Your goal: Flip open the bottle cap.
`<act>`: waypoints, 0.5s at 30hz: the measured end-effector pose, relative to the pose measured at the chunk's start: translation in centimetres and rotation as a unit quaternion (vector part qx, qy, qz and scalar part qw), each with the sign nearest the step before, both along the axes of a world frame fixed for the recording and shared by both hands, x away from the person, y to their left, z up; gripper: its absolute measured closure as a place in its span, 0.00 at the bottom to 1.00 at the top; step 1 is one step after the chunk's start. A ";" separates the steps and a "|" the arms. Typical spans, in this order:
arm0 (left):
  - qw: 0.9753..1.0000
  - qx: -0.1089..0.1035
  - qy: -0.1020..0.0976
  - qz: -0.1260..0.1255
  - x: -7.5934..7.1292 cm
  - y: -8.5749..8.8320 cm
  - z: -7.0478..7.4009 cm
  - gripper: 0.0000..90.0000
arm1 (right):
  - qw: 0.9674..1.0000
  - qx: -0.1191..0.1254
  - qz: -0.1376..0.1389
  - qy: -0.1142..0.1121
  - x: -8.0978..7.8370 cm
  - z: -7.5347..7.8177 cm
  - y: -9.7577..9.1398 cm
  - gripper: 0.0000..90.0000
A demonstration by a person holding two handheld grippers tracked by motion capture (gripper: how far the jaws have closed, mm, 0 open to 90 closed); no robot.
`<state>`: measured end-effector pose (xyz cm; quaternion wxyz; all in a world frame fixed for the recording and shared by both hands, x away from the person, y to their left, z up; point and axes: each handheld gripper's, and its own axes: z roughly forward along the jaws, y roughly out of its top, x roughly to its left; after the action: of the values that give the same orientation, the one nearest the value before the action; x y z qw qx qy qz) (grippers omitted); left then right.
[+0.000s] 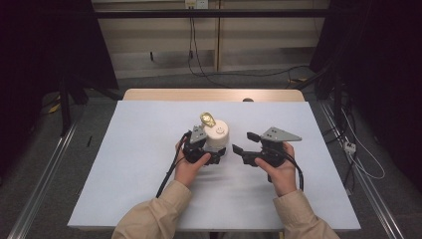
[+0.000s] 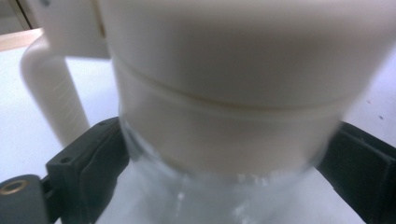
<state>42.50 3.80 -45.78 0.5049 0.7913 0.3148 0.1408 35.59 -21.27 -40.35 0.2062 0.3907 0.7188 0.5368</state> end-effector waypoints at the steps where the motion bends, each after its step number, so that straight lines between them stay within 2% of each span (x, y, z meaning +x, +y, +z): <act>1: 1.000 -0.003 0.002 0.001 -0.2 0.3 0.1 0.06 | 1.000 0.003 -0.002 0.002 -0.2 -0.2 -0.2 0.27; 2: 1.000 -0.001 0.000 0.001 -0.3 0.6 0.2 0.06 | 1.000 0.002 -0.004 0.002 -0.4 -0.3 -0.5 0.26; 4: 1.000 -0.011 0.007 0.000 -0.6 1.2 0.4 0.06 | 1.000 0.005 -0.008 0.002 -0.7 -0.7 -0.9 0.26; 6: 1.000 -0.009 0.004 -0.002 -0.9 1.9 0.6 0.06 | 1.000 0.010 -0.011 0.005 -1.1 -1.0 -1.3 0.25; 11: 1.000 -0.014 0.001 -0.001 -1.8 4.0 1.0 0.06 | 1.000 0.003 -0.010 0.008 -1.9 -1.6 -1.8 0.25; 15: 1.000 -0.008 0.004 -0.004 -2.5 5.5 1.2 0.06 | 1.000 -0.002 -0.012 0.008 -2.5 -2.0 -2.1 0.25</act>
<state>40.03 9.33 -44.57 0.5106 0.7889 0.3150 0.1329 33.08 -23.37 -42.31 0.2078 0.4034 0.7166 0.5297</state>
